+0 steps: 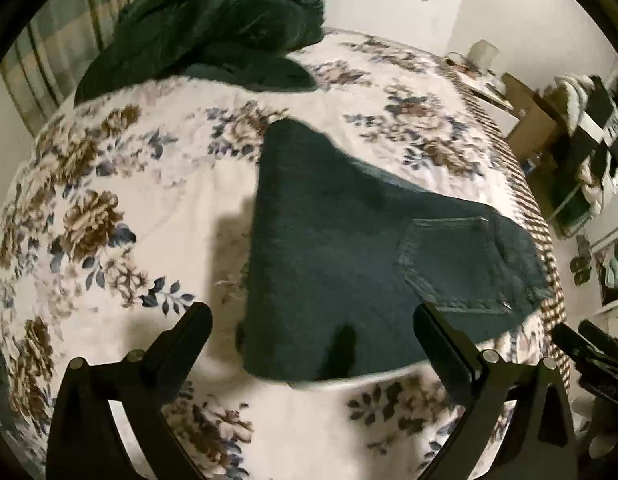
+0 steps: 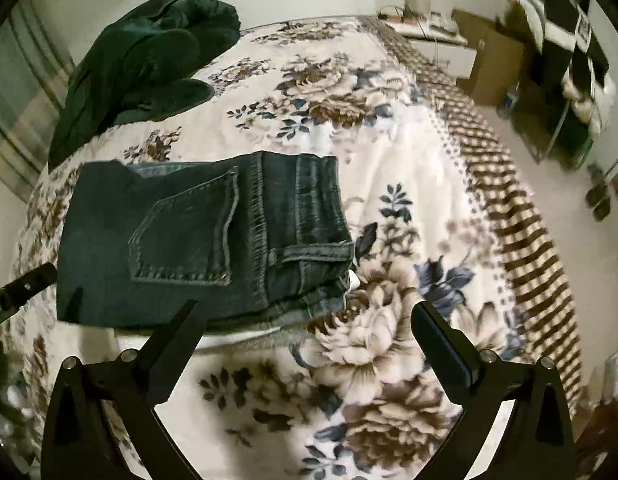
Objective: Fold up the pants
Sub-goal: 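Lower the folded jeans onto the clothes stack and open both tools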
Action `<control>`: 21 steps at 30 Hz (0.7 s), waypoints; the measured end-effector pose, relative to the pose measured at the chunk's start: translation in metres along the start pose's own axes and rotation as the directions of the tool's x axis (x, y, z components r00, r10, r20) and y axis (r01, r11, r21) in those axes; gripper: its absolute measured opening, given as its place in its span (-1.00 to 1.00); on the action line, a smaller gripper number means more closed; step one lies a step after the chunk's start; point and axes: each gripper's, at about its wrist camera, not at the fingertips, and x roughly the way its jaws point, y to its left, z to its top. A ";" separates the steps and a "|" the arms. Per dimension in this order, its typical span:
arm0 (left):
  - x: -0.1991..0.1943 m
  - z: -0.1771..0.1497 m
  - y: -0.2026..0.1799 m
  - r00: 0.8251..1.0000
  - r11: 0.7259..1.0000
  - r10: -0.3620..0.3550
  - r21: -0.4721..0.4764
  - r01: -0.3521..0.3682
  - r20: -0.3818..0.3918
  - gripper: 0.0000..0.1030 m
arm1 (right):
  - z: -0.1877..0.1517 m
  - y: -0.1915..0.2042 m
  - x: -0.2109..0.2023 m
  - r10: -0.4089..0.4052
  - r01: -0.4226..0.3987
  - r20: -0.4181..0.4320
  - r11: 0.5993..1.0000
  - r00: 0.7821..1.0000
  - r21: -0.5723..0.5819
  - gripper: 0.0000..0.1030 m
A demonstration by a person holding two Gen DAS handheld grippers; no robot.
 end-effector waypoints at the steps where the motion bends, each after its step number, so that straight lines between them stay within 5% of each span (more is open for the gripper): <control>1: -0.010 -0.004 -0.006 1.000 1.000 0.013 0.006 -0.013 0.014 1.00 | -0.003 0.001 -0.006 0.000 0.000 0.003 1.000 1.000 0.001 1.00; 10: -0.099 -0.029 -0.038 0.989 0.997 0.079 0.012 -0.081 0.123 0.99 | -0.033 0.003 -0.123 -0.045 0.047 0.101 0.999 0.994 -0.021 1.00; 21: -0.237 -0.075 -0.085 0.966 0.993 0.105 0.025 -0.114 0.237 0.99 | -0.074 -0.013 -0.300 0.005 0.018 0.249 0.996 0.969 -0.087 1.00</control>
